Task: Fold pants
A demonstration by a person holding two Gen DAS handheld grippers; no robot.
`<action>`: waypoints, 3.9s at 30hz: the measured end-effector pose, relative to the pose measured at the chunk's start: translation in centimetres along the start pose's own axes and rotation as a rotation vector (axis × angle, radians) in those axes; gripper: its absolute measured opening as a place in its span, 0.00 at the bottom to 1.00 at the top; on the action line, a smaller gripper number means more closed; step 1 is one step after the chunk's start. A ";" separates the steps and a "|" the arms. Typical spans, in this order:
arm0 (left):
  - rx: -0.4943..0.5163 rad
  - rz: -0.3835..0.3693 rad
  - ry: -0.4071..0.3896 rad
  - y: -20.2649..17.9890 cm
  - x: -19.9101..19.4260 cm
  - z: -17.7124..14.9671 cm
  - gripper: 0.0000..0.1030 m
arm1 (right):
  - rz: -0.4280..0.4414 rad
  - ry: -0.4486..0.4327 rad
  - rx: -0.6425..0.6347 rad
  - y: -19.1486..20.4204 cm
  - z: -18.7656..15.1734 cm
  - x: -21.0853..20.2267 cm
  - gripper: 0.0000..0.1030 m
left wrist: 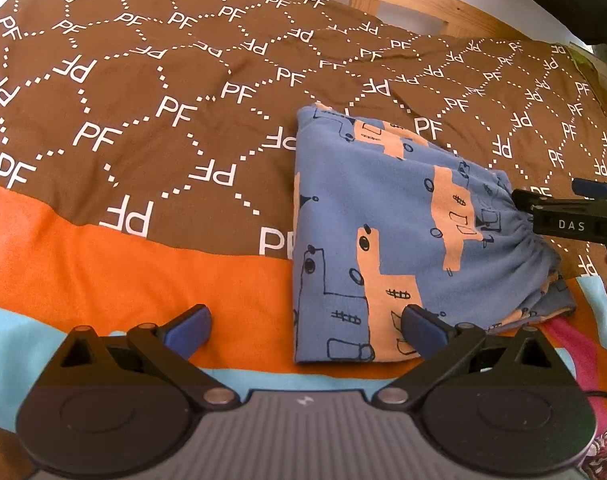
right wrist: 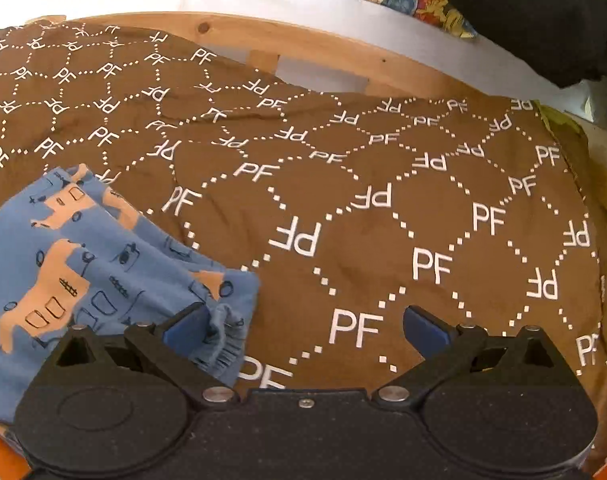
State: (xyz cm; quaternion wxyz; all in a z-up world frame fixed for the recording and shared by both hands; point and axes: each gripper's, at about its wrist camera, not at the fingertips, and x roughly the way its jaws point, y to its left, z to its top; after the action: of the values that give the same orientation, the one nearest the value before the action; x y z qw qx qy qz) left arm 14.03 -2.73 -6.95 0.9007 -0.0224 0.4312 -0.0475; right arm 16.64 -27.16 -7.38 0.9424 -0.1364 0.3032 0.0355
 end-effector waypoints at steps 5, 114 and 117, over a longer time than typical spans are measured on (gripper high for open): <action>0.003 0.002 -0.002 0.0 0.0 0.0 1.00 | 0.005 -0.041 0.092 -1.3 -0.6 -1.7 0.99; -0.098 -0.121 -0.265 0.1 -4.0 12.0 0.14 | 0.298 -0.403 -0.149 -0.4 14.0 -2.1 0.10; -0.100 -0.103 -0.258 0.3 -1.5 12.9 0.14 | 0.293 -0.355 -0.146 -0.3 14.9 1.1 0.10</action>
State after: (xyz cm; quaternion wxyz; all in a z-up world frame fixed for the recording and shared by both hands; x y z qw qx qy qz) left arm 23.18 -2.32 2.32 0.9429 -0.0953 0.3118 -0.0687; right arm 25.98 -23.31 3.62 0.9534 -0.1502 0.1461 0.2170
